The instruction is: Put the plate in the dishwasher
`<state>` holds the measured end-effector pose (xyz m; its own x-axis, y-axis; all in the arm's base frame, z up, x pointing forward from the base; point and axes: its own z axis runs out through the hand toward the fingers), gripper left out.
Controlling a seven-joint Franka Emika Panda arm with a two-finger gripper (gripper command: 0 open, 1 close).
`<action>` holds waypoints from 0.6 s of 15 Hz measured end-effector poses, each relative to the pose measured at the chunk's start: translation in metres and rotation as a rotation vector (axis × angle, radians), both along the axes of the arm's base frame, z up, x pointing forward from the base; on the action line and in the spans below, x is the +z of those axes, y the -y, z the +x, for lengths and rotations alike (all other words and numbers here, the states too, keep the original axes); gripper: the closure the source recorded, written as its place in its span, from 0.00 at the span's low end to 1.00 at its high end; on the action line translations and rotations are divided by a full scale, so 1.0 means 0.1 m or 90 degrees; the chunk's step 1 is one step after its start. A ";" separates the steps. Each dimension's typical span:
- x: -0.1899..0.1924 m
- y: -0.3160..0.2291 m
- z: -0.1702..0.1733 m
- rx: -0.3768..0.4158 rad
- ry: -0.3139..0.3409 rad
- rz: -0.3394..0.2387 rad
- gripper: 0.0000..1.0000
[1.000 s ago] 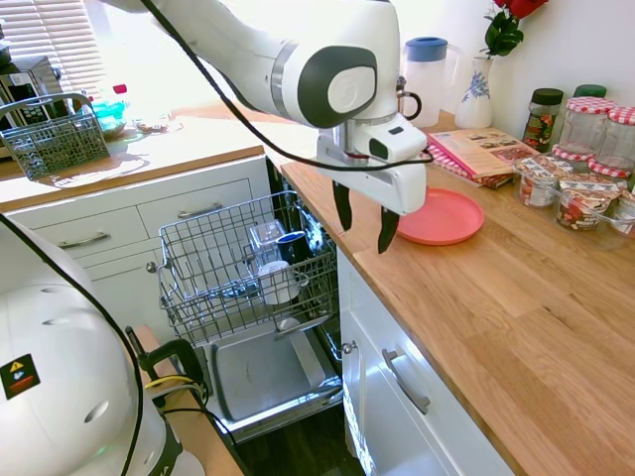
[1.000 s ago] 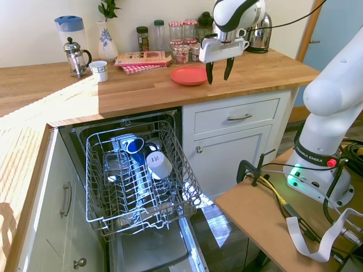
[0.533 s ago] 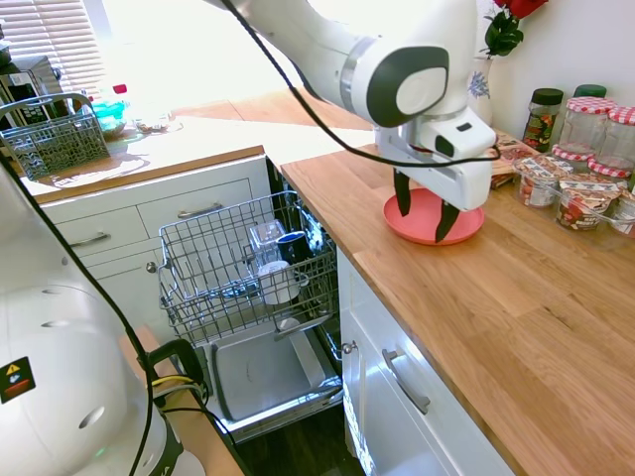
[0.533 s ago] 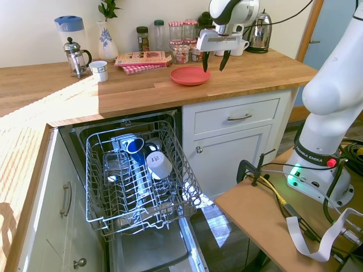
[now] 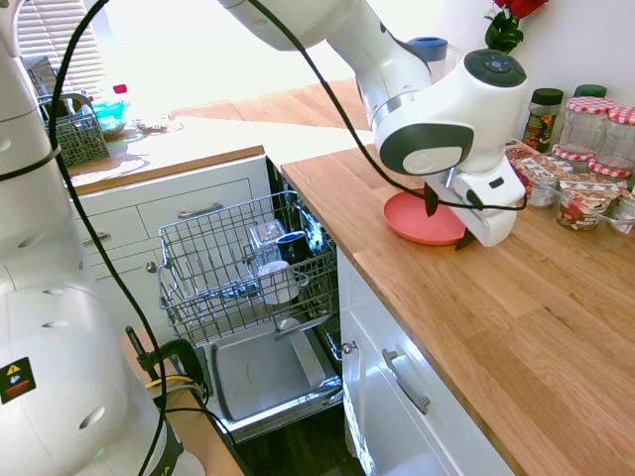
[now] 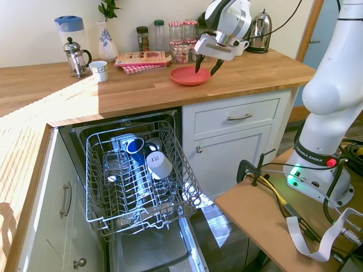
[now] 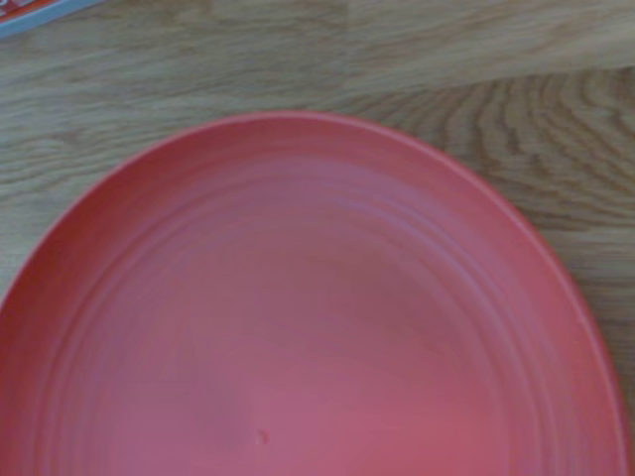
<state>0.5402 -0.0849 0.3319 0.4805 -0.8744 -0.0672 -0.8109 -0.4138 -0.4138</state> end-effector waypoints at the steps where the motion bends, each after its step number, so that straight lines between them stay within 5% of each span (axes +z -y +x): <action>1: -0.02 0.00 0.01 0.001 0.000 0.002 1.00; 9: -0.08 0.02 0.01 0.003 0.002 0.009 1.00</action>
